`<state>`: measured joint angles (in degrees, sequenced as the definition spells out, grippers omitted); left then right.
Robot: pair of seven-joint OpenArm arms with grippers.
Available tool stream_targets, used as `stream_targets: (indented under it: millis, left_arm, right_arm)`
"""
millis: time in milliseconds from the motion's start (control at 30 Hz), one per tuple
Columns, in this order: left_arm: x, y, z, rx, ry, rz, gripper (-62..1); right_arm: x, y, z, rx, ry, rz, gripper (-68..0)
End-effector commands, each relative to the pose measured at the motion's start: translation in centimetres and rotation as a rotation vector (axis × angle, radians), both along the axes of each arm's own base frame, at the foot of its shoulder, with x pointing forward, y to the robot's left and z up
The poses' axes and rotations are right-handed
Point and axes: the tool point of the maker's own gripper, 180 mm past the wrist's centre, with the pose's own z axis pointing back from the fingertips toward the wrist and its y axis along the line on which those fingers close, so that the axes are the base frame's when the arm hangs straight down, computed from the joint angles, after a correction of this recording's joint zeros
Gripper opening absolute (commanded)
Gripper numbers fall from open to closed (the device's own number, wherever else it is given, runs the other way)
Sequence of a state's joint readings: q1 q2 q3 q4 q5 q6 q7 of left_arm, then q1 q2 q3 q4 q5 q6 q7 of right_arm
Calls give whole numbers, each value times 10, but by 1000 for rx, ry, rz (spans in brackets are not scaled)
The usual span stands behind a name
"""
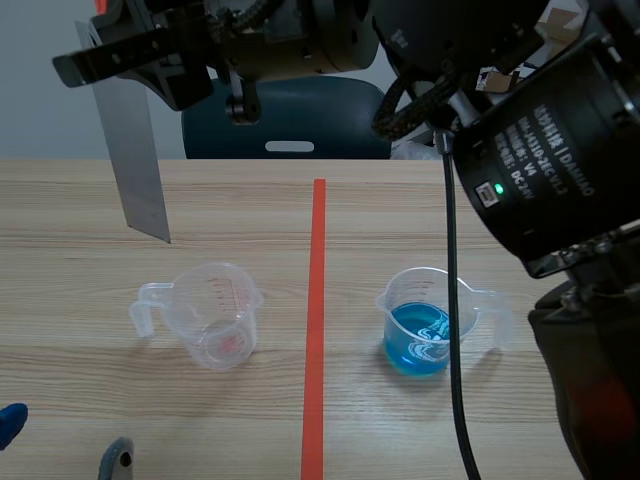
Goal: Do the redox reaction experiment. move the plate over the left beaker
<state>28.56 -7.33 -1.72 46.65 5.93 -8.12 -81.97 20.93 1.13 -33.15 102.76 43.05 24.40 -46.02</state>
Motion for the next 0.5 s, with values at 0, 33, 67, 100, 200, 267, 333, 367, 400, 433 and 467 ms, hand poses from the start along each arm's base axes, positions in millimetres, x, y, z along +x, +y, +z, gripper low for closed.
stream_targets:
  millis: [0,33,67,100,200,267,333,367,400,433,467]
  left_arm:
    - [1,4,7,3,-29,2,-58]
    - [1,4,7,3,-29,2,-58]
    - [1,4,7,3,-29,2,-58]
    - [1,4,7,3,-28,2,-58]
    - [1,4,6,4,-25,2,-58]
    - [1,4,6,4,-25,2,-58]
    - [1,4,6,4,-23,3,-58]
    - [1,4,6,4,-23,3,-58]
    - [1,4,6,4,-23,3,-58]
    - [1,4,6,4,-23,3,-58]
    - [1,4,6,4,-23,3,-58]
  right_arm:
    - [-2,3,10,17,-15,8,-669]
    - [-1,2,9,12,-7,2,-669]
    - [-1,2,7,3,-3,2,-669]
    - [-1,2,5,-5,0,2,-669]
    - [-1,1,3,-18,6,3,-669]
    - [-1,1,2,-22,7,3,-669]
    - [-1,1,0,-31,11,3,-669]
    - [-2,1,0,-34,12,3,-669]
    - [-2,1,-1,-36,13,3,-669]
    - [-2,1,-1,-37,14,3,-669]
    - [-2,1,-1,-37,13,3,-669]
